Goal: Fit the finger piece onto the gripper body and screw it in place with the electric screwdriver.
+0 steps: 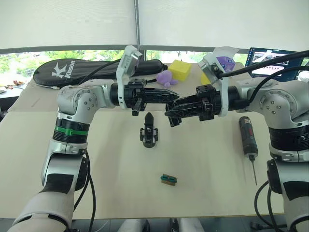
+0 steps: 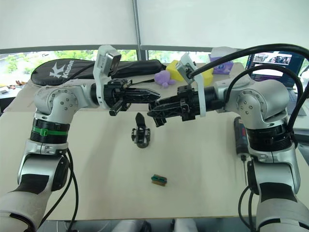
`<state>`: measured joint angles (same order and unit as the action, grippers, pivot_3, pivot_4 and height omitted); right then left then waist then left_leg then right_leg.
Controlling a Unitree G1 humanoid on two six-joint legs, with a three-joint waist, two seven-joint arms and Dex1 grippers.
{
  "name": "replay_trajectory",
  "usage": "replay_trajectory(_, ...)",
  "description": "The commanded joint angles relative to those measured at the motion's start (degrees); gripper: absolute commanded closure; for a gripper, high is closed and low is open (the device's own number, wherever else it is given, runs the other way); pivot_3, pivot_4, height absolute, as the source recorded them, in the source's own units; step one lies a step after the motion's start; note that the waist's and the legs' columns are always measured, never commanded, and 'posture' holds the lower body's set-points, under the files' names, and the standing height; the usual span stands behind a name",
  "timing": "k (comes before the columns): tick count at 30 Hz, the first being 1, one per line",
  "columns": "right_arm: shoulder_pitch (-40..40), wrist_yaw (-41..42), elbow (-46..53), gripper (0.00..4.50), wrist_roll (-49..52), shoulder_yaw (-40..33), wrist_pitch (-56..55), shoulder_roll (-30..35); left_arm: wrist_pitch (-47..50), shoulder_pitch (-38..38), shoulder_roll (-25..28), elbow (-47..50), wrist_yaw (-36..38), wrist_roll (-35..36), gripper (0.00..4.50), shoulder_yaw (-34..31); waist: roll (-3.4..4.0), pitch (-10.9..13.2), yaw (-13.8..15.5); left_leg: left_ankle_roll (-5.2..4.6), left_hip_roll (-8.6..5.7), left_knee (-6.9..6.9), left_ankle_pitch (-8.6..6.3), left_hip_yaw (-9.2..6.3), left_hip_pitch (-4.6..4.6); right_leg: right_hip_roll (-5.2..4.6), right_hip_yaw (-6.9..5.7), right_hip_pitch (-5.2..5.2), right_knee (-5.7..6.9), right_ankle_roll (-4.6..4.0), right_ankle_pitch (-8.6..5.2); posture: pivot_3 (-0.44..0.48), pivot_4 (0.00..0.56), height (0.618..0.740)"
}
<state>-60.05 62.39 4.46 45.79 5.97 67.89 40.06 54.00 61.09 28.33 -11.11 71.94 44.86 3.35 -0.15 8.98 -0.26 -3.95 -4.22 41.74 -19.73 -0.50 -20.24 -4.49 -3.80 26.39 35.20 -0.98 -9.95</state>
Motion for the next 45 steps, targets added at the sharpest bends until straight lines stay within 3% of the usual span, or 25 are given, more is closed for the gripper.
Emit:
replay_trajectory(1,-1.10,1.13,1.57,2.79,0.79,-1.61,-1.15,0.37,-0.44,0.79,0.19,1.53,0.85,-0.19,4.50,-0.51,0.00,0.00,0.00,0.00,0.00,0.00,0.00,0.00,0.00,0.00,0.00,0.00,0.00,0.00,0.00,0.000,0.150,0.740)
replay_trajectory(6,-1.31,1.80,1.80,2.79,0.83,-1.54,-1.09,0.61,-0.68,1.00,0.07,1.07,1.16,-0.74,4.50,-0.49,0.00,0.00,-0.01,0.00,0.00,0.00,0.00,0.00,0.00,0.00,-0.01,0.00,0.00,0.00,0.00,0.000,0.150,0.740)
replay_trajectory(11,-1.40,0.94,1.23,4.19,0.72,-1.97,-0.99,-0.35,-1.10,0.91,-0.08,0.80,1.55,-1.44,4.50,-0.39,0.00,0.00,-0.01,0.00,0.00,0.00,0.00,0.00,0.00,0.00,-0.01,0.00,0.00,0.00,0.00,0.000,0.150,0.740)
replay_trajectory(17,-1.15,0.77,1.53,4.18,1.12,-2.25,-1.14,-0.88,-1.60,0.45,0.49,0.79,2.22,-3.07,4.50,0.30,0.00,0.00,-0.02,0.00,0.00,0.01,0.00,0.00,0.00,0.00,-0.01,0.00,0.00,0.00,0.00,0.000,0.150,0.740)
replay_trajectory(21,-0.33,0.00,1.92,4.18,0.14,-2.49,-2.93,-1.38,-1.33,-0.95,5.41,3.00,9.74,-1.19,2.91,-0.24,0.00,0.00,-0.43,0.00,0.00,0.01,0.00,0.00,0.01,0.01,-0.02,0.02,0.04,0.00,0.00,0.000,0.150,0.740)
replay_trajectory(24,0.76,-0.96,2.55,4.18,0.25,-3.37,-3.53,-1.42,-0.81,-5.19,13.29,8.94,17.47,-0.44,1.42,0.91,0.01,0.00,-0.93,0.01,0.02,-0.02,0.00,-0.01,0.02,0.06,-0.01,0.11,0.08,-0.01,0.00,0.000,0.150,0.740)
replay_trajectory(27,3.07,-1.10,4.23,4.18,1.02,-4.62,-3.48,-0.28,-13.16,-13.48,21.88,11.25,20.42,-7.58,0.00,4.54,0.03,0.00,-0.89,0.02,0.02,-0.05,0.00,-0.02,0.03,0.04,-0.01,0.16,0.12,-0.03,-0.01,0.000,0.150,0.740)
replay_trajectory(31,7.73,0.20,8.29,4.18,0.31,-5.05,-6.63,1.77,-28.46,-19.27,24.09,2.68,19.51,-18.23,0.00,5.55,0.04,0.01,0.12,0.01,0.01,-0.01,0.00,-0.06,0.02,0.03,-0.05,0.06,0.00,-0.18,0.03,0.000,0.150,0.740)
replay_trajectory(35,11.75,2.13,12.73,4.18,0.17,-5.09,-11.14,2.85,-41.34,-20.14,21.12,-7.63,17.34,-25.51,0.00,6.23,0.03,0.01,0.91,-0.04,-0.03,0.03,-0.02,-0.10,-0.04,0.05,-0.08,0.00,-0.10,-0.17,0.04,0.000,0.150,0.740)
replay_trajectory(38,13.97,2.21,14.72,4.18,0.51,-5.09,-13.59,2.06,-52.03,-19.56,15.74,-16.29,14.63,-30.77,0.00,7.66,0.02,0.02,1.06,-0.12,-0.04,0.05,-0.06,-0.09,-0.06,0.03,-0.09,-0.01,-0.10,-0.16,0.05,0.000,0.150,0.740)
replay_trajectory(45,19.10,-0.45,15.94,4.18,-0.69,-6.04,-21.22,-2.46,-60.83,-16.43,3.97,-28.12,10.13,-34.51,0.00,7.46,-0.05,0.01,0.96,-0.18,-0.06,0.15,-0.08,-0.06,-0.12,0.04,-0.07,-0.01,-0.02,-0.09,0.09,0.000,0.150,0.740)
